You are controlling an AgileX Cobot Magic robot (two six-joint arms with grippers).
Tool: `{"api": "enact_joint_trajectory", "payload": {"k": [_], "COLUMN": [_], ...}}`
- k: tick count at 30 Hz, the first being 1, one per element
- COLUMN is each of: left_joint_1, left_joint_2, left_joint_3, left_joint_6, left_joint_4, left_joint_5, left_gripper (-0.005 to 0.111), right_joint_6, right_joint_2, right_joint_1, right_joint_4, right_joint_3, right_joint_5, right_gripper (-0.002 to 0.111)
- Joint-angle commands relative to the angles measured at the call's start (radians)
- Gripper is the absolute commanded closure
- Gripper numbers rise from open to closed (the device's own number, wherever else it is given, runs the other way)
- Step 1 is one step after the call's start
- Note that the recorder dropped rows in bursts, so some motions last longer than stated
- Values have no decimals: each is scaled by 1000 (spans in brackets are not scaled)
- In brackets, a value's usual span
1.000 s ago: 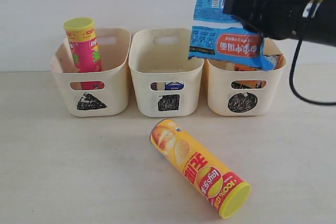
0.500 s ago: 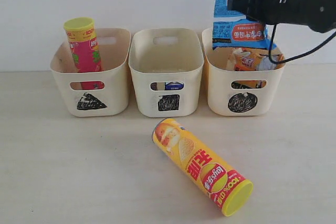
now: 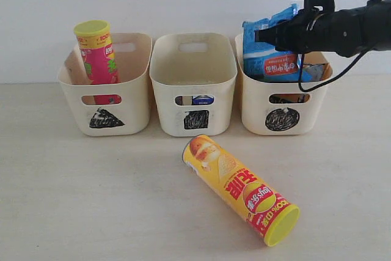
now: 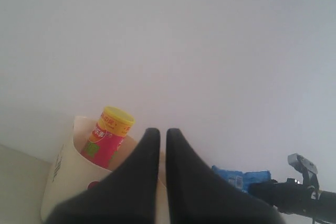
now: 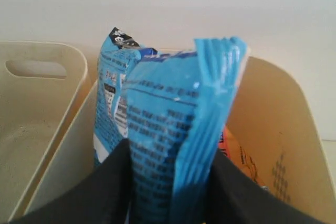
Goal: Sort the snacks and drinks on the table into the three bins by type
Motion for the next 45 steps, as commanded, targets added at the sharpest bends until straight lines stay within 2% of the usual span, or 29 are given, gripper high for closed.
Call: {"api": "enact_joint_trajectory", "payload": {"k": [1,2,3,5,7,8,10,13,15,20,22,24,30,35,45], "left_joint_1": [3,3,3,3,3,3,3,3,3,3,3,3,3,3,3], "left_joint_2": [-3,-3,-3,-3,-3,-3,-3,-3,-3,-3,-3,-3,25,62,64], "left_joint_3": [5,5,5,5,5,5,5,5,5,5,5,5,5,5,5], "left_joint_6": [-8,-8,-8,-8,-8,-8,-8,-8,-8,-8,-8,-8,-8,-8,-8], "left_joint_4": [4,4,4,4,4,4,4,4,4,33,42,50,50,50,50], "left_joint_5": [0,0,0,0,0,0,0,3,3,2,4,4,6,6,6], "left_gripper": [103,103,103,103,103,103,103,103,103,103,103,103,103,103,103], "right_joint_6": [-37,-39,-39,-92,-176,-231,-273,-290,-323,-336,-348,-351,-351,-343,-219], "right_joint_2": [-27,-53,-65,-119,-161,-175,-182,-183,-190,-226,-255,-319,-585,-833,-1374], "right_joint_1": [-6,-6,-6,-6,-6,-6,-6,-6,-6,-6,-6,-6,-6,-6,-6], "right_joint_4": [-4,-4,-4,-7,-19,-19,-19,-19,-19,24,74,133,272,299,300], "right_joint_3": [-15,-19,-21,-42,-73,-91,-115,-156,-184,-190,-177,-113,216,490,916], "right_joint_5": [14,36,48,121,262,380,524,751,977,1213,1242,1188,779,532,258], "right_gripper": [36,33,35,47,68,87,106,108,108,108,108,108,108,108,108]}}
